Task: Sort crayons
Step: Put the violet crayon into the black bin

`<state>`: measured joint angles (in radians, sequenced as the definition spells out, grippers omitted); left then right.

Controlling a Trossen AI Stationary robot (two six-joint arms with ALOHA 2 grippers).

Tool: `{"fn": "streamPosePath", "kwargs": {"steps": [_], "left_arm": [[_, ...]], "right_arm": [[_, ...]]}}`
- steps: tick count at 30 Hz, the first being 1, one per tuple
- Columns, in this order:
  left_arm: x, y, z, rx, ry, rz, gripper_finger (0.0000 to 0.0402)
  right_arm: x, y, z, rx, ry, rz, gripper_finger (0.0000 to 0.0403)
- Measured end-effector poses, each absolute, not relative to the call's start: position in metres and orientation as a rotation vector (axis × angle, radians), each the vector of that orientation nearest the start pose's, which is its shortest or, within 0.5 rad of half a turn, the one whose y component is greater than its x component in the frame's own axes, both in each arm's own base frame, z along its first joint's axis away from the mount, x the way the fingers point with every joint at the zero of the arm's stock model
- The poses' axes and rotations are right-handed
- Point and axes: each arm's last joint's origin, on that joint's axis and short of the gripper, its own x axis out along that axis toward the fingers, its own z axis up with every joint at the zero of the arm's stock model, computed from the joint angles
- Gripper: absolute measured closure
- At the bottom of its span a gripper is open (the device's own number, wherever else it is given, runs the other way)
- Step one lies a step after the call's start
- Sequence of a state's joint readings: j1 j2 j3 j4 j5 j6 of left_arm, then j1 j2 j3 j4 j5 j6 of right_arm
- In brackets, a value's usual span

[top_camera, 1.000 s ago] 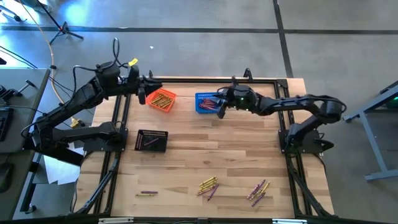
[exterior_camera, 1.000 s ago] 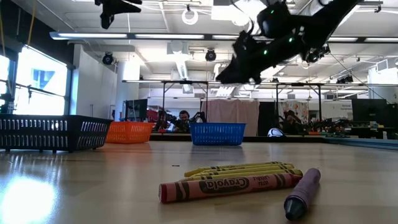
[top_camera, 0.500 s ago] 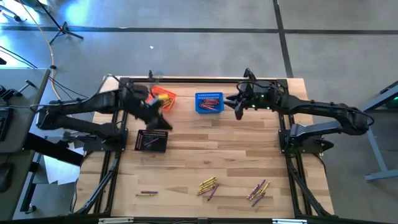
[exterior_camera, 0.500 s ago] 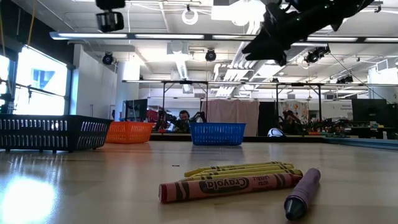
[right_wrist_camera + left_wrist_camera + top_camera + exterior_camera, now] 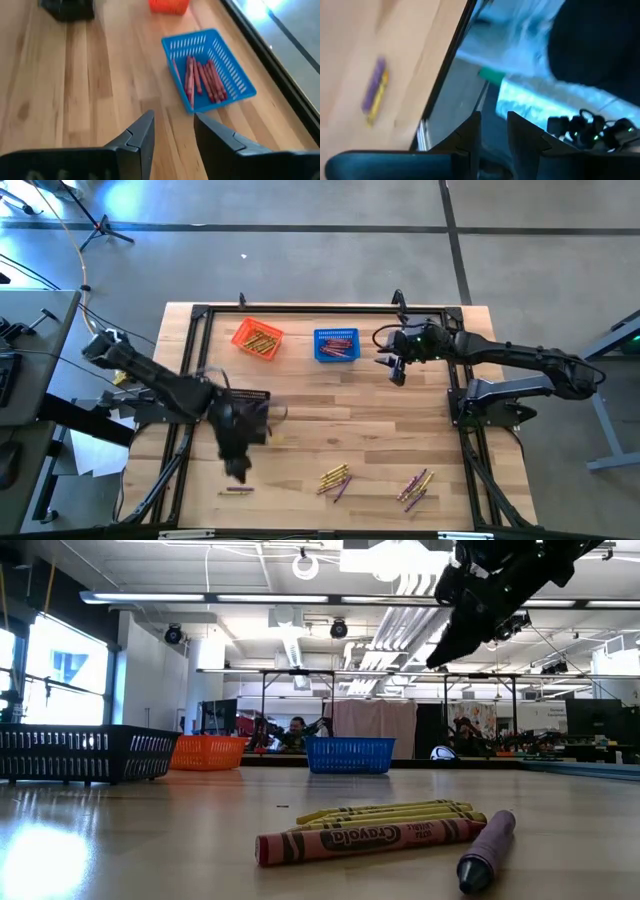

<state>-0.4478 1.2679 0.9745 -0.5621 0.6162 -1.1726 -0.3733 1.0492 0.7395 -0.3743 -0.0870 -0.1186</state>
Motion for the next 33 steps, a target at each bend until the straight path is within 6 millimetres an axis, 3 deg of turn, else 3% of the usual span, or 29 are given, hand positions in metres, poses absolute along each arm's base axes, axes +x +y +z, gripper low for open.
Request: {"fn": "streamPosePath", "kwargs": {"steps": [7,14,25,33], "left_arm": [[0.216,-0.173,0.238,-0.996,1.534,-0.207,0.0321],[0.213,-0.2,0.205,-0.817,1.581,-0.168,0.0321],[0.193,-0.209,0.165,-0.108,1.582,-0.274,0.0334],[0.188,-0.213,0.161,0.053,1.545,-0.34,0.0349]], "right_arm": [[0.196,-0.074,0.248,-0.042,0.774,-0.184,0.0279],[0.196,-0.074,0.247,-0.059,0.786,-0.175,0.0279],[0.196,-0.075,0.247,0.236,0.747,-0.325,0.0279],[0.196,-0.075,0.248,0.358,0.717,-0.374,0.0279]]}}
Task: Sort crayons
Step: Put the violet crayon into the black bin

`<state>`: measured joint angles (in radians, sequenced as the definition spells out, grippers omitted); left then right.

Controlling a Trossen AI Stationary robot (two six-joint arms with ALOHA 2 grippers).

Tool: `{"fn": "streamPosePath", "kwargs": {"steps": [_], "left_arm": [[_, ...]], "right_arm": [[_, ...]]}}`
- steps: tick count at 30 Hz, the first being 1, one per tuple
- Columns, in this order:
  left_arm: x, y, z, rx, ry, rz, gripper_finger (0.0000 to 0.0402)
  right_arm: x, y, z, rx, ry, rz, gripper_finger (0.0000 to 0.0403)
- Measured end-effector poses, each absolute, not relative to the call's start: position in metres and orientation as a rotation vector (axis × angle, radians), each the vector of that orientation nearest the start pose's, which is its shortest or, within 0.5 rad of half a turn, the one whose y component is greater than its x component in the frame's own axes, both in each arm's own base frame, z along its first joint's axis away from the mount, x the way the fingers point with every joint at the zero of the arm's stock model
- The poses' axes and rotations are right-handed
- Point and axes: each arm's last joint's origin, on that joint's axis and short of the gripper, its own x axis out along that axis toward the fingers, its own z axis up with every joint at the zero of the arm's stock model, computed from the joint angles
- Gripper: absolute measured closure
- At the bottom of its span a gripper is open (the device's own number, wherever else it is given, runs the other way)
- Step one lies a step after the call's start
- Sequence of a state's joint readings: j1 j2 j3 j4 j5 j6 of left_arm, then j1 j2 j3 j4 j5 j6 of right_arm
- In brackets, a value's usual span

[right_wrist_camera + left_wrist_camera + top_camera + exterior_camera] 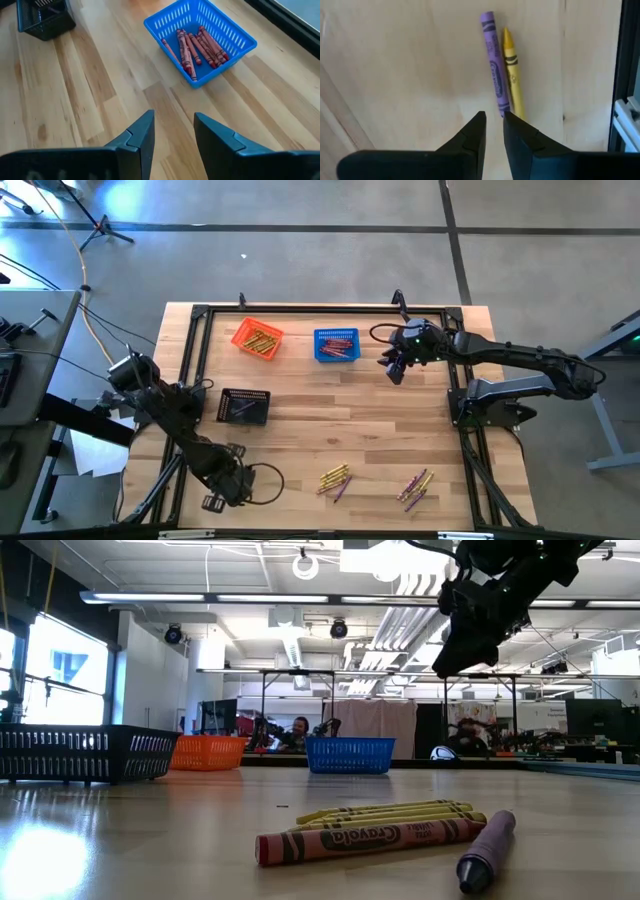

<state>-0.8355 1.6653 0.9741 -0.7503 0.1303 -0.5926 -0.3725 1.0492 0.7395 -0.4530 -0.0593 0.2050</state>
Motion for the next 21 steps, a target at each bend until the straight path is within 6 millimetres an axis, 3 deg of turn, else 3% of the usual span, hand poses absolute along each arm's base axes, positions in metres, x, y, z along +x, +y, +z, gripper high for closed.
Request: {"fn": "streamPosePath", "kwargs": {"steps": [10,21], "left_arm": [[0.187,-0.217,0.161,0.074,1.522,-0.367,0.035],[0.195,-0.225,0.163,-0.027,1.426,-0.389,0.035]], "right_arm": [[0.196,-0.075,0.248,0.42,0.703,-0.398,0.0279],[0.196,-0.075,0.248,0.401,0.707,-0.391,0.0279]]}}
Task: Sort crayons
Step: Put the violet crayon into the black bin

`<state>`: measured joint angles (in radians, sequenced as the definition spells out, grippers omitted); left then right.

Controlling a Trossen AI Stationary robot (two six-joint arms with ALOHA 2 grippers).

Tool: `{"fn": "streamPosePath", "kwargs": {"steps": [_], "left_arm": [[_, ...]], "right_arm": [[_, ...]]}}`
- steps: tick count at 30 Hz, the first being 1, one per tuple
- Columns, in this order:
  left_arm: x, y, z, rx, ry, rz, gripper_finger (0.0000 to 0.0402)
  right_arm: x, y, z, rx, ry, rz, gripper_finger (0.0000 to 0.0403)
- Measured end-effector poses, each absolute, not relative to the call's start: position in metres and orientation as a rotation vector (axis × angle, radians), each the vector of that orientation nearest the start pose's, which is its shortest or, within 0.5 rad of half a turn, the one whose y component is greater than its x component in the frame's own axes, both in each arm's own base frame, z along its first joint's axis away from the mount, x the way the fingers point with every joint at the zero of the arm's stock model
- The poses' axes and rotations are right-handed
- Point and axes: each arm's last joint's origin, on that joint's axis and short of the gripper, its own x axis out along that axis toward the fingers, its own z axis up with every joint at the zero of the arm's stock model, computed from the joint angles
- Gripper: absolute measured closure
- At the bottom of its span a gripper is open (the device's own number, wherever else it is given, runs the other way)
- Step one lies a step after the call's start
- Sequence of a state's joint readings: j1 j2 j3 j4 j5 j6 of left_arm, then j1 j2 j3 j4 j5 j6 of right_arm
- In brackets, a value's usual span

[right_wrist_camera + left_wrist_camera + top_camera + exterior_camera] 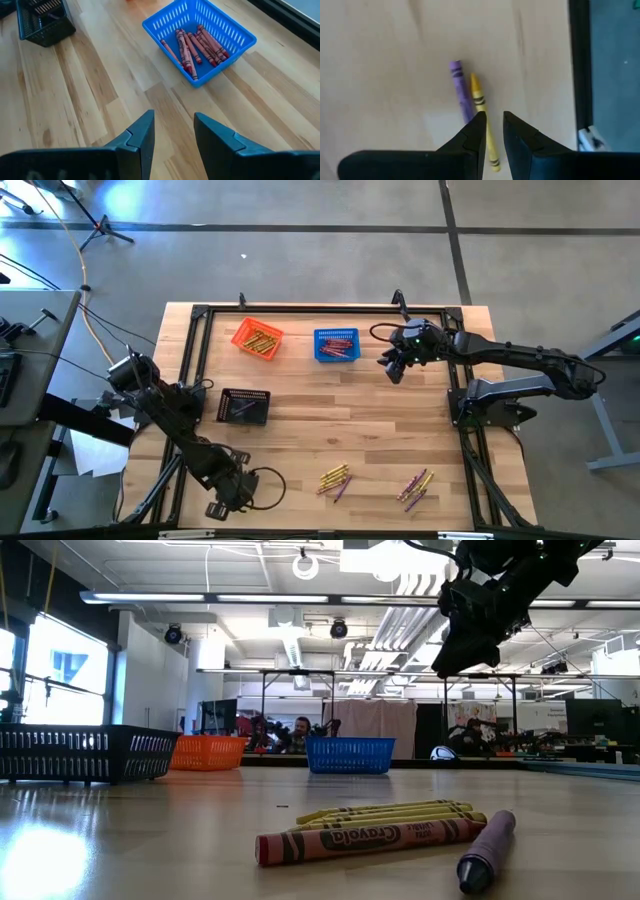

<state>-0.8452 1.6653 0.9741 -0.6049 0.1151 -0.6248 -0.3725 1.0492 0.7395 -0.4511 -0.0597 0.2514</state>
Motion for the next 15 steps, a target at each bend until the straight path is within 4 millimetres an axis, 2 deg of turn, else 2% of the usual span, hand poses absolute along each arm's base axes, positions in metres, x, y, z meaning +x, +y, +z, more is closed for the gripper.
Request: {"fn": "streamPosePath", "kwargs": {"steps": [7,15], "left_arm": [[0.197,-0.222,0.161,-0.043,1.427,-0.311,0.035],[0.198,-0.226,0.144,-0.036,1.518,-0.318,0.035]], "right_arm": [[0.196,-0.075,0.248,0.378,0.711,-0.382,0.0279],[0.196,-0.075,0.248,0.376,0.712,-0.379,0.0279]]}}
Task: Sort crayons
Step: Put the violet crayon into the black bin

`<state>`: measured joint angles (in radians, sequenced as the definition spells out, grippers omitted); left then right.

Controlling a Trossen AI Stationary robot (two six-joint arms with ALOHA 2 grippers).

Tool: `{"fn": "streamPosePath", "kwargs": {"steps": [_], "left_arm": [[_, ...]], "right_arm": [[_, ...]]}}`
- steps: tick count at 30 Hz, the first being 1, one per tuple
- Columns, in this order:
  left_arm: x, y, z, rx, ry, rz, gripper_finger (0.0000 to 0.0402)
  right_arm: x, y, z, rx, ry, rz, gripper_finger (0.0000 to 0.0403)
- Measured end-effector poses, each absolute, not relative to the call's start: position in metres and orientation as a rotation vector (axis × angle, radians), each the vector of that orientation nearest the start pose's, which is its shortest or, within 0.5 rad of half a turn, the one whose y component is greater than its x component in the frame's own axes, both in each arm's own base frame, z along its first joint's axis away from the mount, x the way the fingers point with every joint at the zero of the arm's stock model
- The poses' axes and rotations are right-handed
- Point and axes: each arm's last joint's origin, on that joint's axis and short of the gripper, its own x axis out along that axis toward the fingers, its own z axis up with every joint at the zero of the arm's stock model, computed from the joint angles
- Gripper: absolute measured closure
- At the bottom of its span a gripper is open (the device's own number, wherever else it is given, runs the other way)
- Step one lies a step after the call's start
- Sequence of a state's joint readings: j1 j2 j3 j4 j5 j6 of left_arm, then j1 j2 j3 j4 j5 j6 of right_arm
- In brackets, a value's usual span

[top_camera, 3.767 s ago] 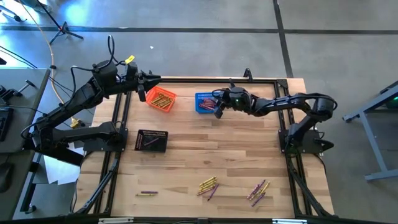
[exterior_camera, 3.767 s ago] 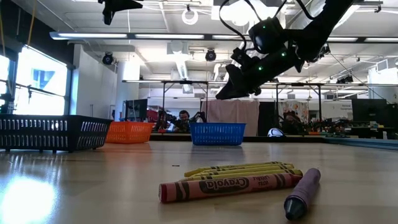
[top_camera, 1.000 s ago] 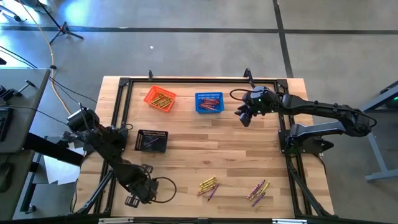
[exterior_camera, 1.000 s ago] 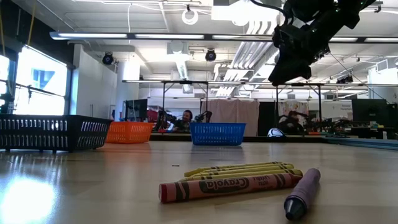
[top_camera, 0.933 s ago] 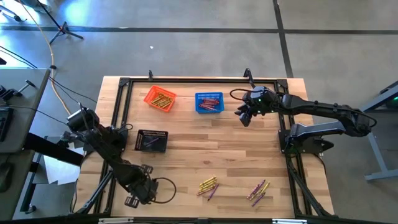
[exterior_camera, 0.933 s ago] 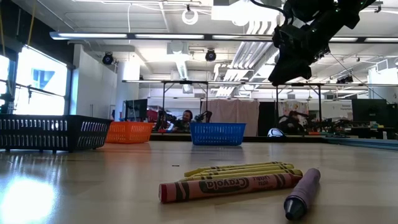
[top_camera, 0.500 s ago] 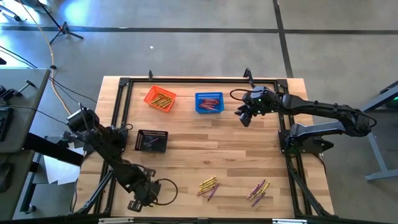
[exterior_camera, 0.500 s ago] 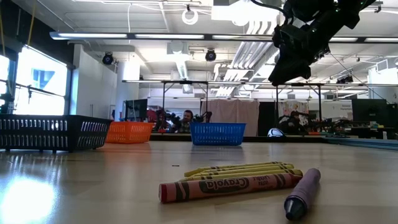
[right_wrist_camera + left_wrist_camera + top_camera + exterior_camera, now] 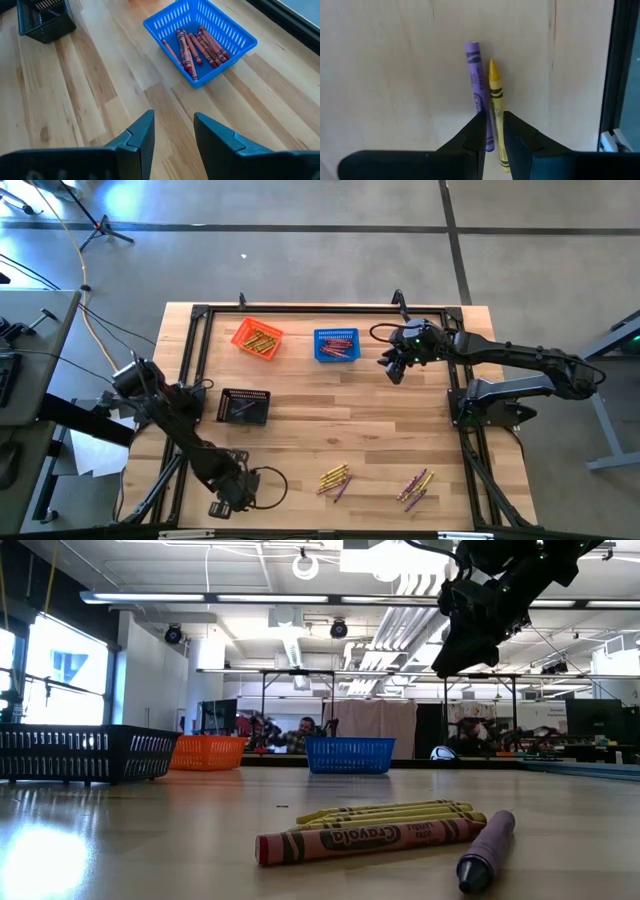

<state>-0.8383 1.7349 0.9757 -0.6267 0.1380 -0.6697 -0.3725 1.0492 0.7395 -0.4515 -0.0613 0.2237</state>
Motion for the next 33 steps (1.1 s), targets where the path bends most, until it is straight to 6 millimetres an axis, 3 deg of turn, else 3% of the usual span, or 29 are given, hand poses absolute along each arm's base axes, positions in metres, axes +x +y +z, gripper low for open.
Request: {"fn": "streamPosePath", "kwargs": {"steps": [28,33], "left_arm": [[0.2036,-0.2208,0.1377,-0.029,1.494,-0.222,0.0351],[0.2037,-0.2218,0.1381,-0.101,1.52,-0.209,0.0375]], "right_arm": [[0.1966,-0.0742,0.2482,0.385,0.712,-0.358,0.0279],[0.1966,-0.0742,0.2482,0.387,0.712,-0.359,0.0279]]}}
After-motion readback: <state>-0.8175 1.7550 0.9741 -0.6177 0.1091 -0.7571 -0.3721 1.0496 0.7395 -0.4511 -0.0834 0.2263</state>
